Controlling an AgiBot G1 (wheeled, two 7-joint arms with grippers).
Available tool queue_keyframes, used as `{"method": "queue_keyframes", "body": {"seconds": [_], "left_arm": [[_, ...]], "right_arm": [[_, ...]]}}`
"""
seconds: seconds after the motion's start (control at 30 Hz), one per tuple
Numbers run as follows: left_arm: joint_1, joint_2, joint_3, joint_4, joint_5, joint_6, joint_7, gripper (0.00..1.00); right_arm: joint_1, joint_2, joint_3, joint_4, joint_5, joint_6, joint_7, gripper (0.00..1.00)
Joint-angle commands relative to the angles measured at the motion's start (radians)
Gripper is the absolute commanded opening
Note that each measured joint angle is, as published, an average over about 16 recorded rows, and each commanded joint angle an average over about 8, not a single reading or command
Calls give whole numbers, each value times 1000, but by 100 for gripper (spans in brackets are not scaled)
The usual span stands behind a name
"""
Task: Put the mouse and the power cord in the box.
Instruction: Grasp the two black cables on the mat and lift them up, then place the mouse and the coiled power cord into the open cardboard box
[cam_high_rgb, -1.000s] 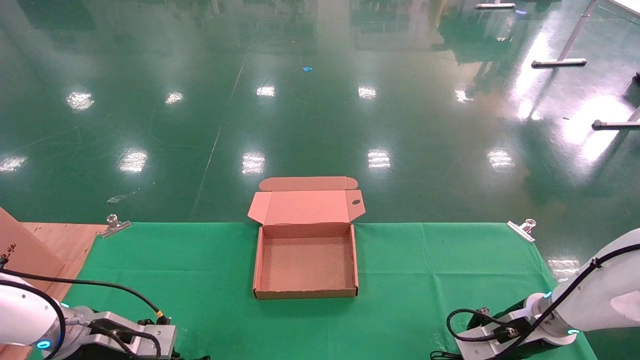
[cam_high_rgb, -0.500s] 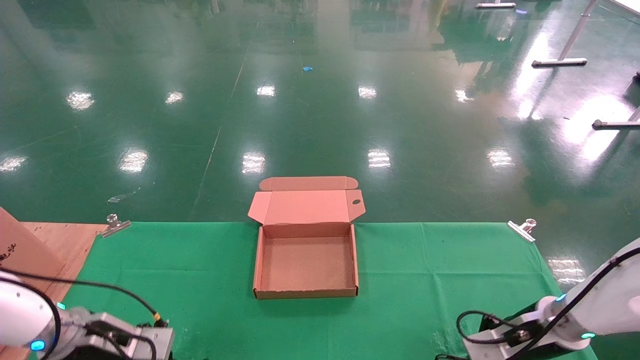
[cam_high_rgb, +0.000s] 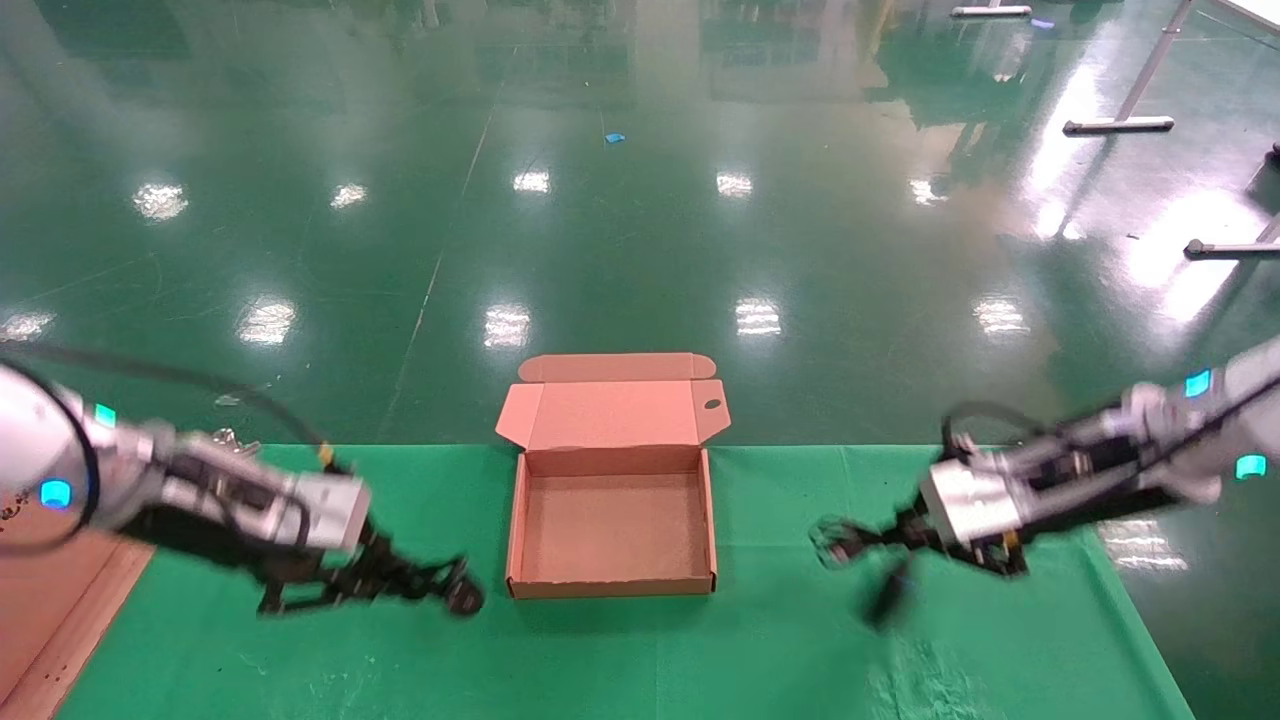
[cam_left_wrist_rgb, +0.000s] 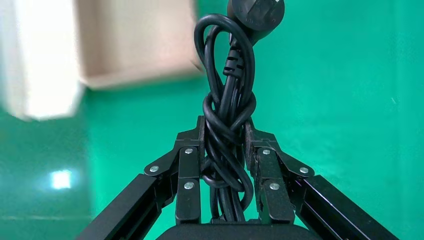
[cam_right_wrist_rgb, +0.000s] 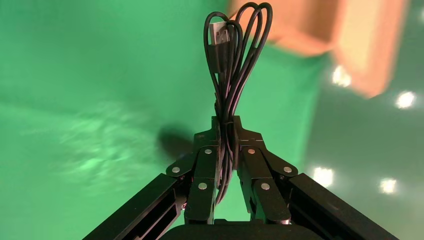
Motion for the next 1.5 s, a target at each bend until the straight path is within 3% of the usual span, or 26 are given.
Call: {"method": "queue_keyframes", "body": {"seconds": [0.03, 0.33, 0.6, 0.73, 0.83, 1.07, 1.4, 1.43, 1.5], "left_arm": [[-40, 7, -4, -23, -6, 28, -10, 0], [-191, 97, -24, -164, -29, 43, -107, 0], [-222, 125, -20, -220, -19, 34, -136, 0], [-163, 151, 10, -242, 36, -70, -133, 0], [-88, 186, 44, -256, 108, -227, -157, 0], [113, 239, 99, -317, 184, -559, -329, 0], [302, 250, 250, -459, 129, -741, -523, 0], [310, 250, 267, -462, 123, -757, -534, 3], [320, 250, 299, -463, 109, -788, -552, 28]], "right_arm": [[37, 3, 9, 31, 14, -39, 16, 0], [126, -97, 14, 226, 10, -30, 220, 0], [147, -113, 13, 332, -1, -33, 338, 0], [147, -97, 18, 375, 4, -43, 370, 0], [147, -82, 22, 406, 8, -52, 389, 0], [126, -38, 31, 470, 18, -65, 418, 0], [52, 10, 29, 484, 19, -51, 408, 0], [47, 12, 29, 480, 19, -48, 404, 0], [38, 17, 29, 471, 19, -43, 393, 0]]}}
